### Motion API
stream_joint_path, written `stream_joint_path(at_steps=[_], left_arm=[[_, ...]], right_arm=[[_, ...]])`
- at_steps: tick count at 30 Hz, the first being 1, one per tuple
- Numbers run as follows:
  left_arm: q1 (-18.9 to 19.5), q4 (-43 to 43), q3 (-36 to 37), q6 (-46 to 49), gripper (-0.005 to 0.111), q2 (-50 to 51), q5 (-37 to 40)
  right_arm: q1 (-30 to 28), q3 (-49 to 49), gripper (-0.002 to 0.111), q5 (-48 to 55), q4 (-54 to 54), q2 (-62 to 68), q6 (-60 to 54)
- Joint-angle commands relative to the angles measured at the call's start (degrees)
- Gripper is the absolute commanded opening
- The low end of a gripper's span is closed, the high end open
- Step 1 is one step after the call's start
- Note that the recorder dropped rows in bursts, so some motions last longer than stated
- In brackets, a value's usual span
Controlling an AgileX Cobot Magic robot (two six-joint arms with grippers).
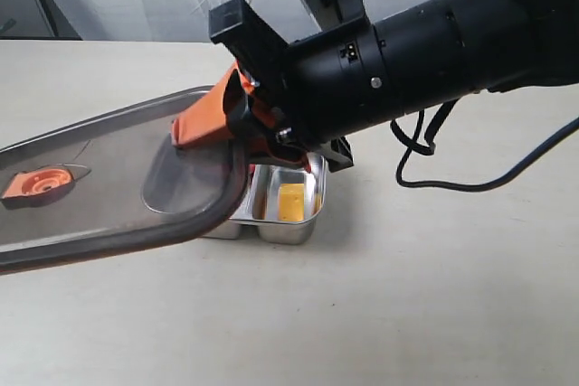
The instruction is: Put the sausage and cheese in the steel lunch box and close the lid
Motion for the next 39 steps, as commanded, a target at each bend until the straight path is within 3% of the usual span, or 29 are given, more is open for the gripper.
stream_joint_path(at_steps=[1,5,8,15,32,39], left_arm=[[-0.3,-3.2,-0.2,-5.9,0.018,-0.2,-0.4],[-0.3,-5.7,-0.2,-5.9,0.043,-0.2,-0.4],[-0.3,-6.5,-0.2,-5.9,0.049,-0.2,-0.2],[-0.3,-6.3,-0.2,-5.9,0.049,-0.2,2.7],[-0.3,-4.2,-0.2,-6.1,0.049,-0.2,6.7],[-0.3,0.8,-0.2,-14.0,0.049,-0.2,3.3]], right_arm=[[0.4,-0.2,-0.001,-3.1,-2.2,-0.9,-2.7],[0.5,-0.2,-0.001,-2.9,-1.6,-0.9,-2.7],[0.5,-0.2,-0.001,-4.6,-0.4,-0.9,-2.7],[0.5,-0.2,-0.001,-10.2,0.8,-0.9,-2.7],[0.4,-0.2,-0.001,-12.9,2.3,-4.1,-2.7],[0.4,-0.1,-0.001,-21.1,2.0,-5.9,-2.5]])
